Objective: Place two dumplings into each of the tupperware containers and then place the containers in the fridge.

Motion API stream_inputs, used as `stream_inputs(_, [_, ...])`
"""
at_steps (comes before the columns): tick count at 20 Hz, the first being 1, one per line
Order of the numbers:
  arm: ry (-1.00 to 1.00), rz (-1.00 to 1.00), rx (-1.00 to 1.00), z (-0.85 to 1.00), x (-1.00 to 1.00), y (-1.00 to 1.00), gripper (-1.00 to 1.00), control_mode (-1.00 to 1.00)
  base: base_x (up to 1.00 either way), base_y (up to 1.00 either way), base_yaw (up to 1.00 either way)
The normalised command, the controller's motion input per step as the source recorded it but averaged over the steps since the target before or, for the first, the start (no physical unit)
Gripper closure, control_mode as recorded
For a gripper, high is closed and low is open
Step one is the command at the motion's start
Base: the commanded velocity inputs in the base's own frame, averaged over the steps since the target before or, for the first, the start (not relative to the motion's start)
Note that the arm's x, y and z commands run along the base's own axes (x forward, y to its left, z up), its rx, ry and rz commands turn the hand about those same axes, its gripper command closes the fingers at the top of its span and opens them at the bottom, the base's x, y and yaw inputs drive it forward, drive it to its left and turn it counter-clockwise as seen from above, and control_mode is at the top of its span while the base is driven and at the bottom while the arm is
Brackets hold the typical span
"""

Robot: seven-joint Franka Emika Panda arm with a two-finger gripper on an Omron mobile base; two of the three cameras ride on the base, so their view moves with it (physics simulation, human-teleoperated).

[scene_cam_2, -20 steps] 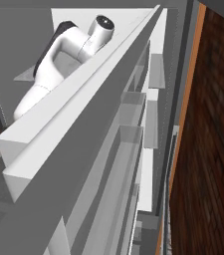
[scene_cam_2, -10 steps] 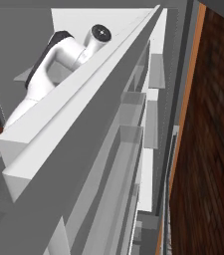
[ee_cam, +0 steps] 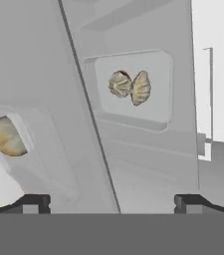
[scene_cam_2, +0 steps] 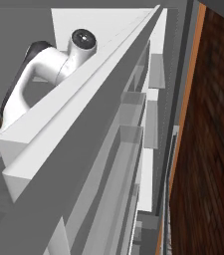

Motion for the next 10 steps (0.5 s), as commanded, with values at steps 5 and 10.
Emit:
stream_inputs(5, [0.00,0.00,0.00,-0.03,-1.00,0.15,-1.00,-1.00,0.00,0.00,0.00])
stream_inputs(10, [0.05,0.00,-0.03,-0.22,-1.00,0.13,-1.00,-1.00,0.00,0.00,0.00])
